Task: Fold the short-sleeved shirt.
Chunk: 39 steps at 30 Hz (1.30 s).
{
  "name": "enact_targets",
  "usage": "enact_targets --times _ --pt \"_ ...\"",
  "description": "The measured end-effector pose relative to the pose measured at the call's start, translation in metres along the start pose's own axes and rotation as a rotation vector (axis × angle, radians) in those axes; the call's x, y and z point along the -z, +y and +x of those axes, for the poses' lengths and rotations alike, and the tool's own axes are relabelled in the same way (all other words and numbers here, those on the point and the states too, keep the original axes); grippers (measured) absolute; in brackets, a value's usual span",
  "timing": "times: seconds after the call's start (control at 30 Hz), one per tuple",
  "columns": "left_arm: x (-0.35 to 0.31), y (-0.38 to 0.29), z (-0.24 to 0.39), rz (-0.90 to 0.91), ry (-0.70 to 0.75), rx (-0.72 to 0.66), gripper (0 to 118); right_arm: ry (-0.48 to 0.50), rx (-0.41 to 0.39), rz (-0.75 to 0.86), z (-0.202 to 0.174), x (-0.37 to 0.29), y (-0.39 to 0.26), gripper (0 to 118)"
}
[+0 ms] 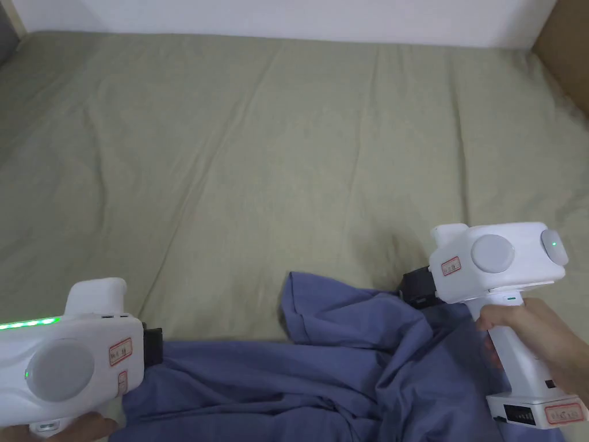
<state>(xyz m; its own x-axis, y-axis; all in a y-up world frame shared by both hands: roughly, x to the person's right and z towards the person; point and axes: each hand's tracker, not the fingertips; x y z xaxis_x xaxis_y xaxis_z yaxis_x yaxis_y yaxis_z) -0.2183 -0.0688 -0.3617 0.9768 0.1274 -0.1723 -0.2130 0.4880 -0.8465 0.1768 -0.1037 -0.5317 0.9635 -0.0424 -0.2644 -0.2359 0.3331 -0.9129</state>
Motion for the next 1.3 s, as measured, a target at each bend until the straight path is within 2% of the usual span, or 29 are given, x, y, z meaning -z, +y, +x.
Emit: enact_targets --times 0.07,0.13,0.17,0.2,0.27,0.37,0.43,0.53,0.67,0.87,0.93,1.07,1.17,1.3 --pt "0.0 0.0 0.0 -0.004 0.001 0.013 5 -0.041 -0.088 0.015 -0.007 -0.004 -0.005 55" --pt "0.0 0.001 -0.001 -0.004 0.003 -0.002 5 -0.061 -0.09 0.023 -0.016 -0.007 -0.008 38" --pt "-0.004 0.002 -0.001 -0.001 0.001 -0.012 5 -0.076 -0.095 0.028 -0.02 -0.01 -0.009 28" --pt "-0.007 0.003 -0.001 0.003 0.001 -0.013 5 -0.093 -0.108 0.038 -0.022 -0.01 -0.01 7" --pt "-0.014 0.004 0.001 0.01 0.004 0.002 5 -0.091 -0.076 0.065 -0.019 -0.019 -0.012 6" --pt "-0.029 0.007 0.002 0.023 0.007 0.024 5 -0.008 0.088 0.099 0.001 -0.044 -0.014 6" --pt "-0.043 0.008 0.003 0.055 0.007 0.038 5 0.041 0.143 0.145 0.014 -0.068 -0.016 6" --pt "-0.07 0.015 0.007 0.111 0.007 0.043 5 -0.013 0.159 0.25 0.029 -0.117 -0.018 5" --pt "-0.113 0.031 0.013 0.202 0.026 0.081 5 -0.022 0.189 0.352 0.048 -0.196 -0.018 5" --pt "-0.193 0.072 0.013 0.378 0.071 0.116 5 -0.097 0.206 0.53 0.068 -0.305 -0.028 6" --pt "-0.219 0.09 0.013 0.444 0.092 0.139 5 -0.123 0.235 0.581 0.076 -0.336 -0.03 6" --pt "-0.261 0.123 0.012 0.548 0.127 0.16 5 -0.119 0.294 0.677 0.085 -0.387 -0.029 6" --pt "-0.285 0.152 0.012 0.581 0.131 0.17 5 -0.078 0.342 0.765 0.083 -0.422 -0.022 5" --pt "-0.307 0.189 0.016 0.641 0.143 0.186 5 -0.096 0.305 0.815 0.074 -0.453 0.004 5"
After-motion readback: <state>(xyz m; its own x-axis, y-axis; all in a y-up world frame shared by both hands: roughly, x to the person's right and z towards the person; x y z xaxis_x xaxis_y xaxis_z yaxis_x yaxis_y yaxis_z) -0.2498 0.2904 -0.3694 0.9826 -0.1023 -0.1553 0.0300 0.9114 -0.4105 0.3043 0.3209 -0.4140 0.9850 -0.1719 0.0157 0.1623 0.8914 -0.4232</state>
